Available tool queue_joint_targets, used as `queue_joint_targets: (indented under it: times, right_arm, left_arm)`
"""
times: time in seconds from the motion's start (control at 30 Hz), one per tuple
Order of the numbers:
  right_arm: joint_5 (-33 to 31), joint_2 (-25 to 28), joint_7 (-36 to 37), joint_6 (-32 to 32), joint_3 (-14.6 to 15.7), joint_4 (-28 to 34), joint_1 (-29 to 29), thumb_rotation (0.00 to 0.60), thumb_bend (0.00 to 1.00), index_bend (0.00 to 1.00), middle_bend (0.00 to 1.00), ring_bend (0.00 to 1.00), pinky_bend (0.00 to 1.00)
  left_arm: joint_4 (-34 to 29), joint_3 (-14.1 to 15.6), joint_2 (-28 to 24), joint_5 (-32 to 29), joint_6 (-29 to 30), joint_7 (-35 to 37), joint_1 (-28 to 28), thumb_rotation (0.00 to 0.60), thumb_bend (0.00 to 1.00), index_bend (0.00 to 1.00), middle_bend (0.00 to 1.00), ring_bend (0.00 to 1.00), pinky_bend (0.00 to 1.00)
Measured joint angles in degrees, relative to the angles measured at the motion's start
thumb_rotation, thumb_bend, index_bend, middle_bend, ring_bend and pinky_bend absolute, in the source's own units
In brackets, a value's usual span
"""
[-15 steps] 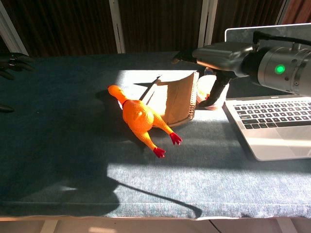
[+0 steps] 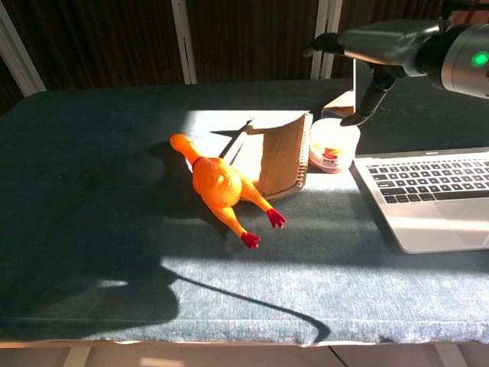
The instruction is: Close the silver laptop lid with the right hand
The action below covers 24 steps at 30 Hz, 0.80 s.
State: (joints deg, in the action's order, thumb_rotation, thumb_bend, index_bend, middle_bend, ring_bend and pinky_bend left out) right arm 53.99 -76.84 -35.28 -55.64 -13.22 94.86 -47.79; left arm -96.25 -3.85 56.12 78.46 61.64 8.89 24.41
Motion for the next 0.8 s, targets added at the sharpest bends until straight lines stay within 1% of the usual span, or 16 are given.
queue_joint_targets:
  times: [0.13,0.27,0.33,0.43,0.53,0.67,0.8]
  right_arm:
    - [-4.8,3.4,2.3,0.4,-2.4,-2.6,0.1,0.600,0.10,0.00,0.00,0.00,0.00]
    - [-10.2,5.2,5.1,2.7,-3.7,-8.1,0.2,0.600,0.10,0.00,0.00,0.00,0.00]
    - [-11.6,5.8,6.3,4.9,-3.8,-10.7,0.2,0.600,0.10,0.00,0.00,0.00,0.00]
    - [-12.6,6.2,8.6,8.4,-3.7,-15.2,0.1,0.600,0.10,0.00,0.00,0.00,0.00]
    - [-13.5,5.9,11.0,11.3,-3.6,-20.0,-0.1,0.600,0.10,0.00,0.00,0.00,0.00]
    - [-14.4,4.5,13.8,16.4,-2.9,-26.4,-0.6,0.600,0.10,0.00,0.00,0.00,0.00]
    - [-14.7,2.5,15.8,20.9,-2.0,-31.6,-1.6,0.600,0.10,0.01,0.07,0.00,0.00]
  left_arm:
    - [-0.2,2.0,-2.2,0.3,8.2,-3.7,-6.2,0.600,0.06,0.00,0.10,0.05,0.15]
    - [1.0,4.6,-3.2,1.8,14.7,-3.4,-12.3,0.600,0.06,0.00,0.10,0.05,0.15]
    - [2.7,5.6,-3.2,2.4,15.8,-2.4,-14.1,0.600,0.06,0.00,0.10,0.05,0.15]
    - [5.7,6.2,-2.4,2.1,15.6,-1.2,-15.1,0.600,0.06,0.00,0.10,0.05,0.15]
    - [7.6,6.0,-1.0,0.8,15.2,-0.5,-15.8,0.600,0.07,0.00,0.10,0.05,0.15]
    - [8.6,5.3,0.4,-0.4,15.7,-2.0,-16.6,0.600,0.07,0.00,0.10,0.05,0.15]
    - [9.0,4.6,1.5,-0.2,17.9,-3.1,-17.4,0.600,0.07,0.00,0.10,0.05,0.15]
